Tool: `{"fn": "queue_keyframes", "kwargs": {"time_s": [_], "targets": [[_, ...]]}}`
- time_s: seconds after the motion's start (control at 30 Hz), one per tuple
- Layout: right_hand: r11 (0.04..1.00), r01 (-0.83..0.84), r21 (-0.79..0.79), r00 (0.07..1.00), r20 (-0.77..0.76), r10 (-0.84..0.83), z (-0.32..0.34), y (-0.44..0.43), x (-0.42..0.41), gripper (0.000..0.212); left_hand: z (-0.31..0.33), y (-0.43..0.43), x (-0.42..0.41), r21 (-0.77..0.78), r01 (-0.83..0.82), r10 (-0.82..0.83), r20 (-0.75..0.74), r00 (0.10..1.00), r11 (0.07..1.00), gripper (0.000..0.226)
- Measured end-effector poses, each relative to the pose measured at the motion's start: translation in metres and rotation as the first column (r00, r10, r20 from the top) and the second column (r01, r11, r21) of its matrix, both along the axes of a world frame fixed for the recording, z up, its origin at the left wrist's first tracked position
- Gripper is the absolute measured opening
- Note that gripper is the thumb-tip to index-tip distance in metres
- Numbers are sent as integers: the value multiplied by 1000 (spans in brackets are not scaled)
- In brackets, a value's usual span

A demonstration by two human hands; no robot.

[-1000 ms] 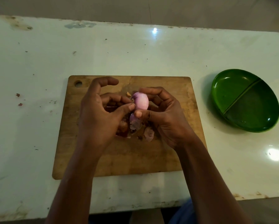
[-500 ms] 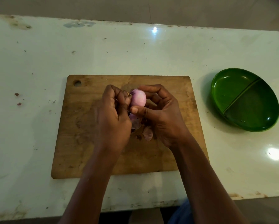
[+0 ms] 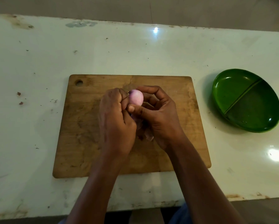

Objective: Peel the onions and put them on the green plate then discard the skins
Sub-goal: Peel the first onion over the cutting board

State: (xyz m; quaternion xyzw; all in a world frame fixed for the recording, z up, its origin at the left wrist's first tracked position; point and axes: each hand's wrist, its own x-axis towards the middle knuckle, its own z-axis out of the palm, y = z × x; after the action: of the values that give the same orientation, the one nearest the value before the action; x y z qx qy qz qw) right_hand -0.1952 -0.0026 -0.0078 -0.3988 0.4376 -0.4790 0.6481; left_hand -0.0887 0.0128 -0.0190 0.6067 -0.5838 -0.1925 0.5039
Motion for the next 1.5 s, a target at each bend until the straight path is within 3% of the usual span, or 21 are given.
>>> {"fn": "queue_keyframes", "kwargs": {"time_s": [0.37,0.47,0.6,0.77,0.9,1.07,1.23,1.4,1.5], "targets": [[995,37,87,989,142,-49,3,1,4,45,5,-1,-3,-117,15,-8,55,998,993,9],[986,125,111,978,155,-141,-2,-3,-1,49,8,2,-8,-113,48,-43,47,998,992,14],[935,270,230,866,367,-340,-4,-12,-15,47,10,5,-18,-138,177,-180,-10,984,975,12],[896,275,349,809,420,-411,-7,-15,-16,52,4,2,-20,-212,176,-162,83,983,961,33],[890,230,393,767,490,-414,-11,-15,-18,84,3,1,-13,-173,209,-210,12,978,963,27],[924,193,331,790,505,-346,-12,-14,-21,64,5,1,-10,-140,185,-180,49,982,973,12],[974,97,206,873,452,-182,-10,-13,-18,86,7,0,-9,-143,106,-96,69,993,984,38],[989,-4,149,905,421,-60,-11,-10,-19,40,9,-1,-8,-186,122,-101,116,988,975,46],[987,-33,155,922,385,-30,-8,-9,-18,25,7,-1,-5,-193,104,-76,149,986,976,43]]}}
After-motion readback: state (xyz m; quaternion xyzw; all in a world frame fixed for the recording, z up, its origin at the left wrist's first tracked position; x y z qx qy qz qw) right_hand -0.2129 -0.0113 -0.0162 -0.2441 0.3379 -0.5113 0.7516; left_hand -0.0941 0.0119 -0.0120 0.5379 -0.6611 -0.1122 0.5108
